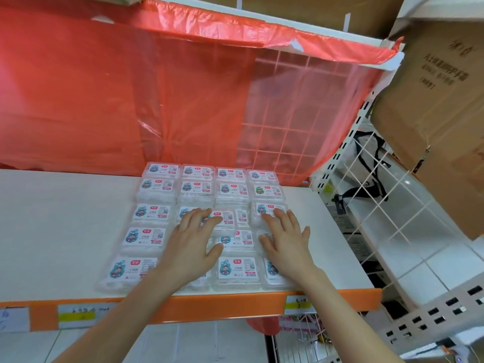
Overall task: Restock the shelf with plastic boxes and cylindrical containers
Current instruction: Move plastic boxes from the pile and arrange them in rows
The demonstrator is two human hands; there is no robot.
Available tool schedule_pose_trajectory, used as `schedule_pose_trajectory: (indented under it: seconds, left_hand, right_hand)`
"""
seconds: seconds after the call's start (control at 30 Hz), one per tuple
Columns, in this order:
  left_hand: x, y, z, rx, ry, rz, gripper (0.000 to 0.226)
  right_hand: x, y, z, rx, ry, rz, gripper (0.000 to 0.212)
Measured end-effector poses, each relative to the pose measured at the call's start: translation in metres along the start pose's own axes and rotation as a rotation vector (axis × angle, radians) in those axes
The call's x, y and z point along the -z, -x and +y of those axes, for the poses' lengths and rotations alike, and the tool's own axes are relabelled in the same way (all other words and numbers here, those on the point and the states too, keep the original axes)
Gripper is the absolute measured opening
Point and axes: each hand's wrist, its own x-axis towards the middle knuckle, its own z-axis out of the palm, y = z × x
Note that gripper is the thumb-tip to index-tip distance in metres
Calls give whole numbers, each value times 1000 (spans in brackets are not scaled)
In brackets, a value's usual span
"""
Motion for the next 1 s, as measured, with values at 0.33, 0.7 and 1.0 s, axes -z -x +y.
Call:
schedule_pose_trajectory:
  seconds: [0.33,0.7,1.0]
  left_hand:
    - [0,-1,1,4,9,-4,54]
    - [2,1,2,8,0,-17,53]
    - [3,2,3,5,-99,-116,56]
  right_hand:
    - [-5,0,2,9,5,11,51]
    - [-5,2,0,69,-17,53,54]
    - [-6,1,-1,48,-22,48,54]
